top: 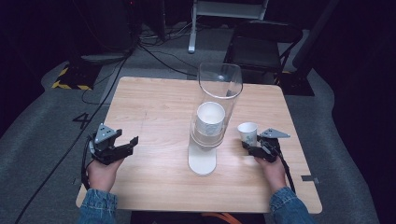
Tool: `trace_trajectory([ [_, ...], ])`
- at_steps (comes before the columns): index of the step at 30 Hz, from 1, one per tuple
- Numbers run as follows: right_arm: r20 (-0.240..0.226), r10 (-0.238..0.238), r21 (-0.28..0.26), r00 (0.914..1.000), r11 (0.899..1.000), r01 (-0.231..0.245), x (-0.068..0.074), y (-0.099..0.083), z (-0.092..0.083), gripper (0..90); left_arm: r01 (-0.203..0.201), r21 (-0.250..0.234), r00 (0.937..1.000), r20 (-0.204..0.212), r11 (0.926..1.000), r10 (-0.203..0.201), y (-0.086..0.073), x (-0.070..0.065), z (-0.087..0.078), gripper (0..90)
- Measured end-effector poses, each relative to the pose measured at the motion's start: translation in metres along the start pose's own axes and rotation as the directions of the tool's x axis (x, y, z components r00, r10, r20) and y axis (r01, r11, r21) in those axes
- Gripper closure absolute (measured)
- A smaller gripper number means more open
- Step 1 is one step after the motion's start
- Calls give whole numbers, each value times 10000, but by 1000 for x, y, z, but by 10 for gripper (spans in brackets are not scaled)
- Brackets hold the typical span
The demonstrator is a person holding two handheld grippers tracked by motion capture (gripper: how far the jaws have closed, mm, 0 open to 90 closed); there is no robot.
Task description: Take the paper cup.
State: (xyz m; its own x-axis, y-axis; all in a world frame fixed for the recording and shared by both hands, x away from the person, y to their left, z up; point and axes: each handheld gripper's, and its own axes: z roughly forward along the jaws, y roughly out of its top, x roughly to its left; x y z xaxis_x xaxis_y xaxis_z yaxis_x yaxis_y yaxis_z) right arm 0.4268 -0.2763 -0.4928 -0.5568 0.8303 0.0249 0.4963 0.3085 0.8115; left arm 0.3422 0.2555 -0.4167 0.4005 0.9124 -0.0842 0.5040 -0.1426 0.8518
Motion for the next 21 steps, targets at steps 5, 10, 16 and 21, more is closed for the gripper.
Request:
trace_trajectory([
  [5, 38, -23, 97, 10000, 10000, 22, 1, 0, 0, 343, 5, -9, 10000, 1, 10000, -5, 0, 0, 0, 295],
  [10, 13, -36, 152, 10000, 9999, 36, 1, 0, 0, 337, 4, -8, 10000, -16, 10000, -4, 0, 0, 0, 295],
  [16, -57, -121, 168, 9999, 9998, 122, 2, 0, 1, 309, 6, 7, 10000, -12, 10000, -6, 0, 0, 0, 295],
  [21, -96, 171, -47, 9998, 9998, -172, -1, 0, -2, 191, 22, 10, 10000, -3, 10000, -22, 0, 0, 0, 295],
])
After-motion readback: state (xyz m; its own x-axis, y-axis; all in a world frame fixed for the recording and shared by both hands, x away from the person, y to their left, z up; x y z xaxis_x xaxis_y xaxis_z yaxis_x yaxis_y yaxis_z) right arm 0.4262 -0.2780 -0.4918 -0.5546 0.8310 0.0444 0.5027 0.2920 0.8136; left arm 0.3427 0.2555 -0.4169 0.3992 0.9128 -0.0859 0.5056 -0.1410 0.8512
